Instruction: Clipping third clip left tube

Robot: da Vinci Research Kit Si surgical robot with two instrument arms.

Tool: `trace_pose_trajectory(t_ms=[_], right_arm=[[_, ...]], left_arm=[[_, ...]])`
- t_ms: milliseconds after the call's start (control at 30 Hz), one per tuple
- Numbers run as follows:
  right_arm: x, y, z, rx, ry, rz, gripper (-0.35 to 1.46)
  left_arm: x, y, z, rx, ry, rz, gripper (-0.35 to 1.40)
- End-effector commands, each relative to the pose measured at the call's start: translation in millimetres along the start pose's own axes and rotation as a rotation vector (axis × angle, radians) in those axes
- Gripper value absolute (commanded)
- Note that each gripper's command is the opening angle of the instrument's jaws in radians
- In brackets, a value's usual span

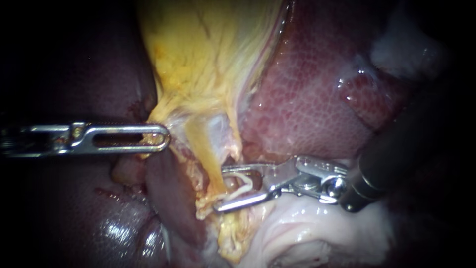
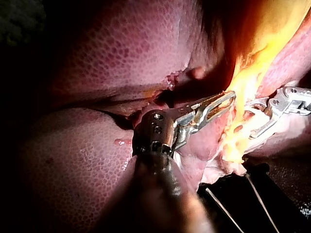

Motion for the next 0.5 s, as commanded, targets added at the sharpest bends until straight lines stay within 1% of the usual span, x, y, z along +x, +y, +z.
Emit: trace_pose_trajectory(t_ms=[33, 100, 200, 400, 500], right_arm=[[0.3, -0.2, 0.0, 0.013, 0.011, 0.006, 0.59], [0.7, -0.5, 0.3, 0.036, 0.027, 0.021, 0.59], [0.7, -0.5, 1.0, 0.061, 0.039, 0.047, 0.58], [0.0, 0.2, 2.9, 0.096, 0.044, 0.079, 0.57], [0.1, 0.5, 3.3, 0.106, 0.063, 0.095, 0.56]], left_arm=[[0.0, 0.0, 0.0, 0.000, 0.000, 0.000, -0.35], [0.0, 0.0, 0.0, 0.000, 0.000, 0.000, -0.35], [0.0, 0.1, 0.1, 0.000, 0.000, 0.000, -0.35], [0.2, 0.3, 0.3, -0.001, -0.001, 0.002, -0.35], [0.3, 0.3, 0.4, -0.002, -0.002, 0.002, -0.35]])
